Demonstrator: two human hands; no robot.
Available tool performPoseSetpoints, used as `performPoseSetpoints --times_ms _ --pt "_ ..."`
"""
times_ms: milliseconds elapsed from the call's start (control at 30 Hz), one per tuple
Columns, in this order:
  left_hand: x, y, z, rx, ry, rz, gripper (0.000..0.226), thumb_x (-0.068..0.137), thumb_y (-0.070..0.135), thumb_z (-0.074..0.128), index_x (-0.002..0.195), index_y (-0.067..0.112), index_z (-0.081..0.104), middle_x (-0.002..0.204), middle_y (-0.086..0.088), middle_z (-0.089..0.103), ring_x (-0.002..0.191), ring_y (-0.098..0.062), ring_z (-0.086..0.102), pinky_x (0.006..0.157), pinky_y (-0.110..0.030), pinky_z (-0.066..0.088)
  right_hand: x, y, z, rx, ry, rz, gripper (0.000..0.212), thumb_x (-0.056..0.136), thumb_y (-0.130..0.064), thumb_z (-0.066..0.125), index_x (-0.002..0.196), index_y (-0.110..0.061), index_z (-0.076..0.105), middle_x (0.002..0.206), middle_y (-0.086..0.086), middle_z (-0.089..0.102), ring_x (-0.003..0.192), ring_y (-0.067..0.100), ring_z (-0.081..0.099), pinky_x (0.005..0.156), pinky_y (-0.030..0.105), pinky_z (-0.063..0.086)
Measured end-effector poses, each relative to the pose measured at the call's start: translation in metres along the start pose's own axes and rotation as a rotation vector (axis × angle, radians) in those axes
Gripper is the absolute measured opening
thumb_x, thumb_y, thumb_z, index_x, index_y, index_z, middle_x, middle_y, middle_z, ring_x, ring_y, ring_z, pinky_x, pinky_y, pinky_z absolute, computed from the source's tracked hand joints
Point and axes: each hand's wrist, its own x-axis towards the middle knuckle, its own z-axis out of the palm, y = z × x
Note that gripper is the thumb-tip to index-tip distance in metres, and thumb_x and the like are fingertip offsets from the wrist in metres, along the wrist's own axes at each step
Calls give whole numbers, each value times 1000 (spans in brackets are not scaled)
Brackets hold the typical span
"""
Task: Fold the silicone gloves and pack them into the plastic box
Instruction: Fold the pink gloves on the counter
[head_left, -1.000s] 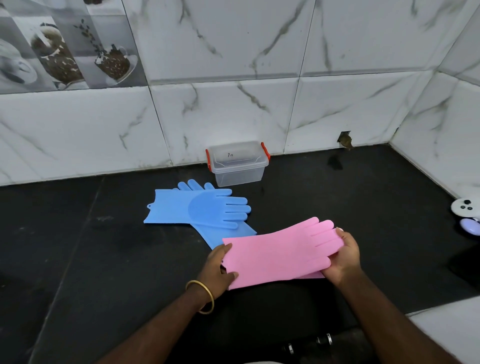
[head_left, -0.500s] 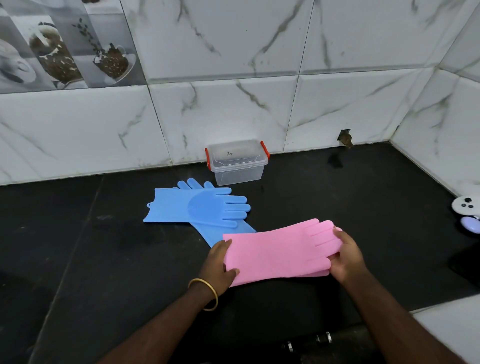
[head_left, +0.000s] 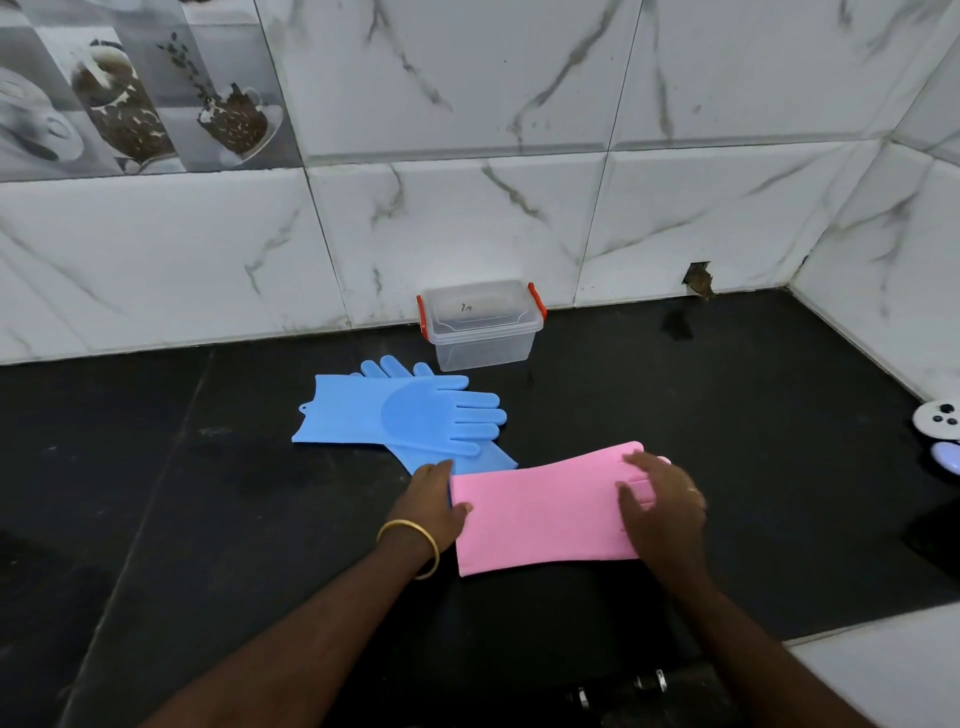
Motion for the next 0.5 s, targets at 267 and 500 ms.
performPoseSetpoints --times_ms 267,500 --pt "28 6 -17 68 -42 20 23 76 36 76 87 26 58 102 2 57 90 -15 56 85 -30 52 -42 -41 46 -168 -574 -165 69 94 -49 50 154 -31 21 163 -7 16 151 12 7 119 34 3" --pt "17 10 -11 -403 -62 -95 20 89 34 62 102 25 51 77 -3 62 67 -14 59 61 -26 48 -53 -32 58 -299 -654 -128 76 97 -58 30 156 -25 -5 163 -6 -12 146 11 -20 118 34 -7"
